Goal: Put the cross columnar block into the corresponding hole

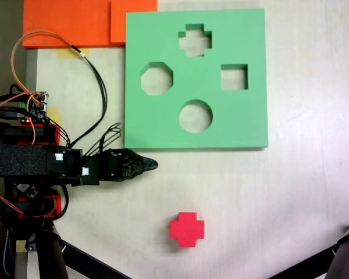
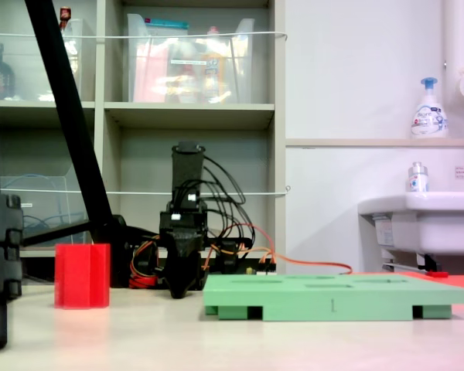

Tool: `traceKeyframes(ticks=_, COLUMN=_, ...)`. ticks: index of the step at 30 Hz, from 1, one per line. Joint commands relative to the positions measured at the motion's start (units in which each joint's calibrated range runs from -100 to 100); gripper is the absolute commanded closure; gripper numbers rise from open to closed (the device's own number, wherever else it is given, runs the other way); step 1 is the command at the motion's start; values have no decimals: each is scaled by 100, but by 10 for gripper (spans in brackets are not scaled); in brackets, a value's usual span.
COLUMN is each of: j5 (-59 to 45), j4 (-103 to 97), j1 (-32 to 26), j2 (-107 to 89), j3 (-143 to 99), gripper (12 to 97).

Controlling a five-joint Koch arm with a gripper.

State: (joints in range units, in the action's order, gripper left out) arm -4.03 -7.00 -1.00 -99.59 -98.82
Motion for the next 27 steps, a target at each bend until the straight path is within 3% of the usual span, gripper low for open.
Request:
traceKeyframes(ticks=1, j5=-10, j4=464, j1=-24, j2=-41, j3=-118, gripper=601)
traceKeyframes(ticks=27, j5=20, j4=454, j1=78, j2=-41, j3=-118, gripper=596)
